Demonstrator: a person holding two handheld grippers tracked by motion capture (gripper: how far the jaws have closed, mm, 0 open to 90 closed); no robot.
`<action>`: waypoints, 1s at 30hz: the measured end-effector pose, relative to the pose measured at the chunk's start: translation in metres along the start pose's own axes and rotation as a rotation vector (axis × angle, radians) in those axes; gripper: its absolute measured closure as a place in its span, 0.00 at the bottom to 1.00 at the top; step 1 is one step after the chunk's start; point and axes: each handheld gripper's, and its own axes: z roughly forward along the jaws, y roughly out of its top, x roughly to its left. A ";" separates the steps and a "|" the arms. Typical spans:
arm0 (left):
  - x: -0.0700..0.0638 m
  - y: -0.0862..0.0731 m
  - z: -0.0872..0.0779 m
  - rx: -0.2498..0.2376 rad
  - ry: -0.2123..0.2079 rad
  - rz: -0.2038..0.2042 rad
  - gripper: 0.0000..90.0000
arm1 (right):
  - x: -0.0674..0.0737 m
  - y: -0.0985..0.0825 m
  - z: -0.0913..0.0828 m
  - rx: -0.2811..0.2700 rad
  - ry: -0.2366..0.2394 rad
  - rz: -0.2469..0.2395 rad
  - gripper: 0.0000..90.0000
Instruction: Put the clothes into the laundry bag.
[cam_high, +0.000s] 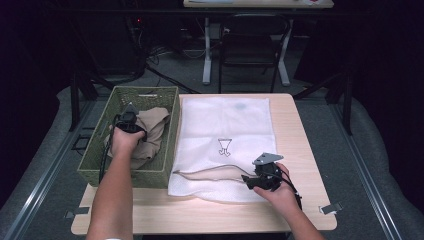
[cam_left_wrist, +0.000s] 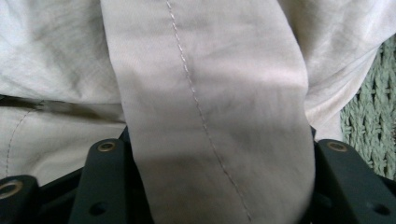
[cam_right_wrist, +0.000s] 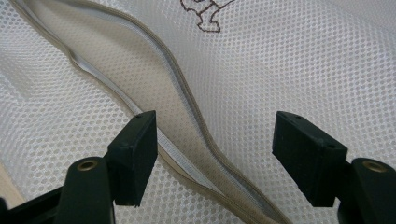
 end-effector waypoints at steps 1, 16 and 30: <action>0.000 0.000 0.000 -0.004 -0.004 -0.001 0.51 | 0.000 0.000 0.000 0.000 0.000 0.000 0.34; 0.001 -0.001 -0.010 -0.018 -0.027 0.023 0.67 | -0.001 0.000 -0.002 -0.021 -0.010 0.006 0.34; 0.002 -0.002 -0.019 -0.041 -0.038 0.039 0.70 | -0.001 0.000 -0.003 -0.026 -0.011 0.009 0.34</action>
